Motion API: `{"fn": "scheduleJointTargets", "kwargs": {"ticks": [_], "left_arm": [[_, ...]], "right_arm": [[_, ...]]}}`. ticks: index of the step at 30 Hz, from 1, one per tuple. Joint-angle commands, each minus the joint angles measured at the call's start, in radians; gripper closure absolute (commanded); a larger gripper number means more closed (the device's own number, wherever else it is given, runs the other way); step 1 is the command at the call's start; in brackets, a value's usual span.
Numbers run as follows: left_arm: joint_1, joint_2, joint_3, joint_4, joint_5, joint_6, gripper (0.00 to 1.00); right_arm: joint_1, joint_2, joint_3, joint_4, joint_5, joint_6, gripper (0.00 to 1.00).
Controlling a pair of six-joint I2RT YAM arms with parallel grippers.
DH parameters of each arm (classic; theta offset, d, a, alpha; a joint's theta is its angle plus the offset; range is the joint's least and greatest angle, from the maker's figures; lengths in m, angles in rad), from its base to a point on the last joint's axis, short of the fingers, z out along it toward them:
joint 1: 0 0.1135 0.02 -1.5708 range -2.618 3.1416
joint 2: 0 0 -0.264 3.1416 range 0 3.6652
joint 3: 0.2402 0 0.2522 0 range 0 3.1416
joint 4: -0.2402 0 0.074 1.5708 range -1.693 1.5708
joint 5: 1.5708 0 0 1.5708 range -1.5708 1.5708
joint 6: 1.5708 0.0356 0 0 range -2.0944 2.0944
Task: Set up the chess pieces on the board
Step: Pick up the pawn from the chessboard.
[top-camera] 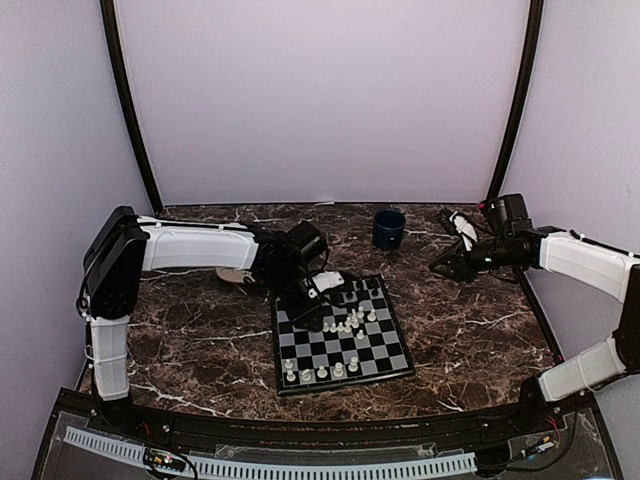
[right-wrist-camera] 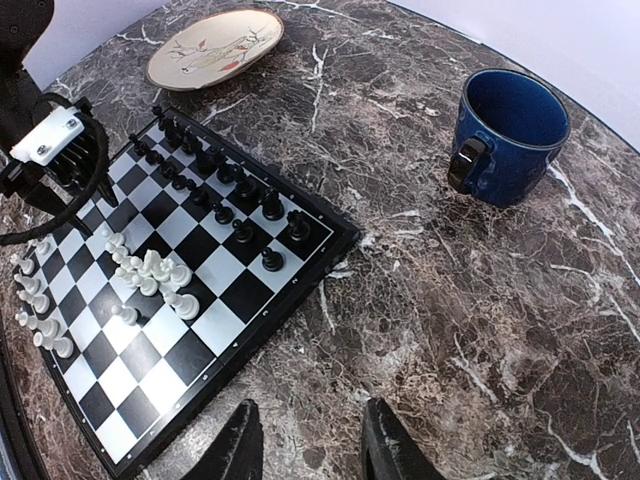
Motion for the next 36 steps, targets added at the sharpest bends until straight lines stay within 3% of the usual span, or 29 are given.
{"fn": "scheduleJointTargets", "kwargs": {"ticks": [1,13,21,28,36], "left_arm": [[-0.008,0.007,0.034,0.006,-0.005,0.015,0.63],[-0.016,0.044,0.069,0.034,0.029,0.023,0.68],[-0.018,0.053,0.072,0.045,0.038,0.025,0.77],[-0.018,0.052,0.09,0.003,0.024,0.031,0.91],[-0.019,-0.076,0.02,-0.047,-0.016,0.01,0.95]], "right_arm": [[-0.005,0.001,-0.011,0.02,-0.02,-0.014,0.65],[-0.005,0.011,-0.015,0.017,-0.022,-0.019,0.65],[-0.005,0.017,-0.015,0.015,-0.02,-0.019,0.65],[-0.005,0.016,-0.016,0.014,-0.02,-0.019,0.65],[-0.005,0.024,-0.013,0.014,-0.027,-0.017,0.65]]}}
